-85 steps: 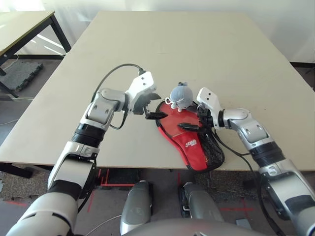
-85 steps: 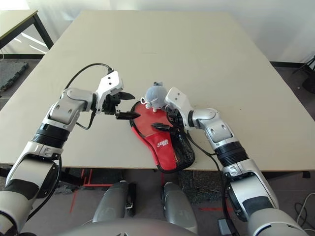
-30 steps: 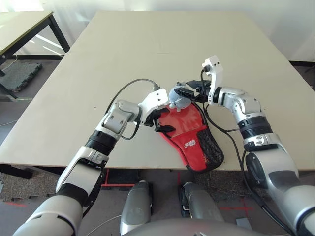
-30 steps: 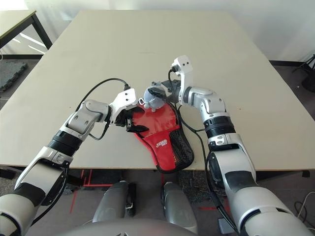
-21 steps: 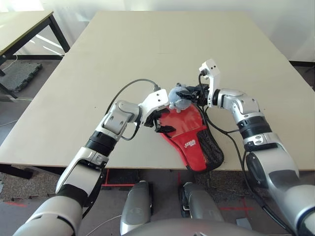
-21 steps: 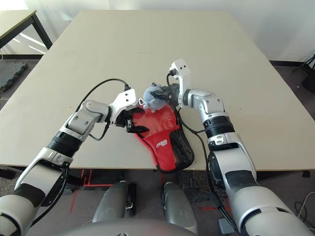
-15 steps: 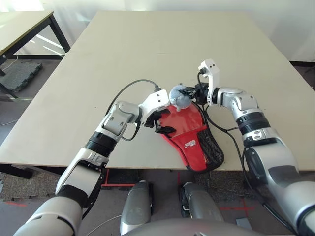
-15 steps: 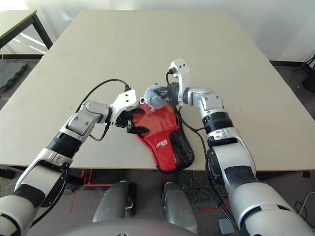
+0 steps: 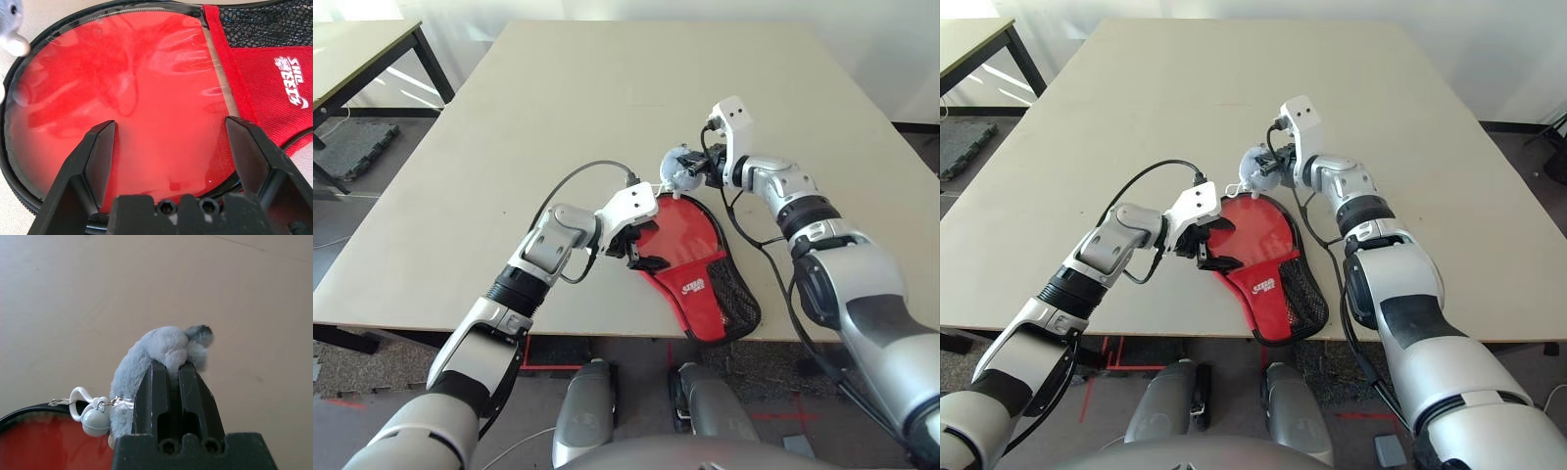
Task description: Store the ping-pong paddle in its case and zip it.
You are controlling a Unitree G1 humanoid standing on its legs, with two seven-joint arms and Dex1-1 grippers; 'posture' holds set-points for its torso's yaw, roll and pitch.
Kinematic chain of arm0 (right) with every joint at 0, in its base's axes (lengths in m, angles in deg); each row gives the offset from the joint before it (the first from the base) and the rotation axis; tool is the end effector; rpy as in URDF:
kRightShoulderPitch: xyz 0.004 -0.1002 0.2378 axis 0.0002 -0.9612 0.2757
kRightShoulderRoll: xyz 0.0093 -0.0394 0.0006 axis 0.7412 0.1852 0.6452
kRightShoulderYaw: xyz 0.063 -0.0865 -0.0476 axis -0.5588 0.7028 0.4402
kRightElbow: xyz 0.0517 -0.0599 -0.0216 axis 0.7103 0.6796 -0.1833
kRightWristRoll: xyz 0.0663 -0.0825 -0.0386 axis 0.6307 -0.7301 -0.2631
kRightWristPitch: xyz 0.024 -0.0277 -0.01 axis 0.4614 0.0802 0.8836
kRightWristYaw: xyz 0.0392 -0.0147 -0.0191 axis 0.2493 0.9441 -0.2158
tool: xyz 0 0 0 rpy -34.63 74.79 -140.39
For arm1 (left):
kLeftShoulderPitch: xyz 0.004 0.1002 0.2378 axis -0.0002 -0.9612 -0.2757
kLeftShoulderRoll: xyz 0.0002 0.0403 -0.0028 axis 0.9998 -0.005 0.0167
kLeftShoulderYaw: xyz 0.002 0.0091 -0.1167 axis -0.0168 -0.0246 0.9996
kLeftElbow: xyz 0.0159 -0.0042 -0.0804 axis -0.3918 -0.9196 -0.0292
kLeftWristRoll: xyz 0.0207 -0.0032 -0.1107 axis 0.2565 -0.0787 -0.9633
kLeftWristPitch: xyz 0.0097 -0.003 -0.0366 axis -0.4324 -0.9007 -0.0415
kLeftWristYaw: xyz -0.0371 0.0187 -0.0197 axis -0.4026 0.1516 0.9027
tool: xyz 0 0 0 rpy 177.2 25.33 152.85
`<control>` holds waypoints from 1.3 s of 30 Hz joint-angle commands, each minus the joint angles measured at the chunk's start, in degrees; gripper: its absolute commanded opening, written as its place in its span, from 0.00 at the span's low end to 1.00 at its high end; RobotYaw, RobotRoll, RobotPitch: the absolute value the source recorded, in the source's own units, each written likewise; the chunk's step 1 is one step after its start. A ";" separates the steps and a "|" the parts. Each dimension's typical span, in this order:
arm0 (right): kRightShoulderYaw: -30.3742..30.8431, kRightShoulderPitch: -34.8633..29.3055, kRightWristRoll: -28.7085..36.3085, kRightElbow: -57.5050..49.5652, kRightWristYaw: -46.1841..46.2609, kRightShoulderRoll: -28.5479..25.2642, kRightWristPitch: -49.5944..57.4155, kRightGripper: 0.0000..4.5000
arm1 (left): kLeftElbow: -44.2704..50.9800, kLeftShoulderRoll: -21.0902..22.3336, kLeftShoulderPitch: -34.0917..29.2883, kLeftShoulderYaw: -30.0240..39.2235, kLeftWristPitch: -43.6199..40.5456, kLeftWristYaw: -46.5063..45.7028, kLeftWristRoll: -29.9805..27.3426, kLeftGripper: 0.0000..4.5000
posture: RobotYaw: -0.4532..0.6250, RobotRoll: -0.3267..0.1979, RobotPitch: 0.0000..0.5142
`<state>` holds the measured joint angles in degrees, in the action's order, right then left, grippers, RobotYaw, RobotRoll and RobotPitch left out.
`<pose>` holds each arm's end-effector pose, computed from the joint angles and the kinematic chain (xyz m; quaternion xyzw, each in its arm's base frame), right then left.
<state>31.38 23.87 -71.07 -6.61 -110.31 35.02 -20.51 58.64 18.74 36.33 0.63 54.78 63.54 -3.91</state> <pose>0.3964 -0.1660 0.1431 -0.0307 0.1404 0.3047 0.9416 0.3258 0.1294 0.1126 0.2016 0.1966 -0.6033 0.7462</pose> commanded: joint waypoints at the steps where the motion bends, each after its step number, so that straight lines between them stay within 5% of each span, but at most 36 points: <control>1: -2.04 2.06 -0.86 1.63 2.80 -0.56 -2.15 0.00 | -0.19 -0.26 -2.30 -2.52 -2.04 0.33 0.56 1.00 | 0.55 0.62 0.20; 25: -2.63 -4.62 -7.38 2.23 -0.26 -14.59 -3.20 0.00 | -2.53 -2.13 -0.80 -3.68 -1.14 0.53 0.91 1.00 | 0.50 0.62 0.22; 39: 1.71 -15.74 -7.72 -8.85 -24.76 -23.81 3.12 0.00 | -6.61 -3.93 0.88 -4.21 1.68 1.11 1.54 1.00 | 0.46 0.62 0.23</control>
<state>31.70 10.76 -77.70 -15.13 -132.32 13.35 -20.04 54.53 14.95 38.30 -0.93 57.29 63.96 -3.76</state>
